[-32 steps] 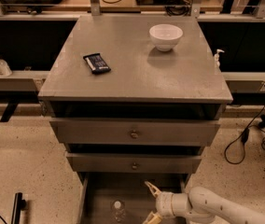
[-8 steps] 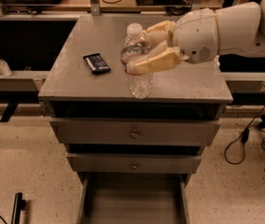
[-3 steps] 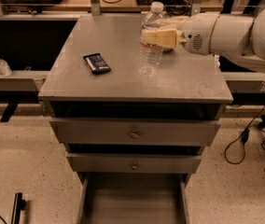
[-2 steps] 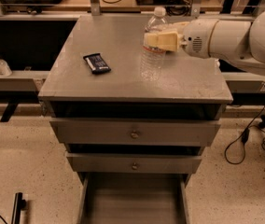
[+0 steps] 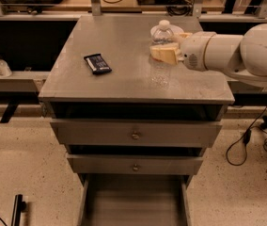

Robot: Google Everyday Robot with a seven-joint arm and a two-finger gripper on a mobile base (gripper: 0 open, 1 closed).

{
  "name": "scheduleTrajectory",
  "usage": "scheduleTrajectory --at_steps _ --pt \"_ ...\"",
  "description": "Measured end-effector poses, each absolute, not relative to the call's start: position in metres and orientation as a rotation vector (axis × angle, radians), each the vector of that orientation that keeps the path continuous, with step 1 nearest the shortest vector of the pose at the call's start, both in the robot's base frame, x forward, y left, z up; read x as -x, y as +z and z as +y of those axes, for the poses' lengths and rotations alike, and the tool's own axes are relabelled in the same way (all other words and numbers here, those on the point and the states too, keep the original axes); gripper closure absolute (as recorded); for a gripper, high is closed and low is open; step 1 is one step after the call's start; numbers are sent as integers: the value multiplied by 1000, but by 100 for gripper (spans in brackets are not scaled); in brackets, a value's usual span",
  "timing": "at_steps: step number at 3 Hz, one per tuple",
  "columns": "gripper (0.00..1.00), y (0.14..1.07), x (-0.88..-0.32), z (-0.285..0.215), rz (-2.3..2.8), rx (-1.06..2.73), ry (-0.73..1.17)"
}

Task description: Pick water bottle from bottom drawer and place on counter

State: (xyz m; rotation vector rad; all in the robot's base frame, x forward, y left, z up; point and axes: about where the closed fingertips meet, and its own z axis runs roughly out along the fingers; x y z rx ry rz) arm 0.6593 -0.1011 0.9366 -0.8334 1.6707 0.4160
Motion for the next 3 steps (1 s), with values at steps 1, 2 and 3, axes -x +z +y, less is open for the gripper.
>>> scheduleTrajectory --at_steps 1,2,3 --pt "4 936 -659 -99 1670 838 417" --pt "0 936 -659 -98 1669 839 418" --pt "0 936 -659 -97 1669 839 418"
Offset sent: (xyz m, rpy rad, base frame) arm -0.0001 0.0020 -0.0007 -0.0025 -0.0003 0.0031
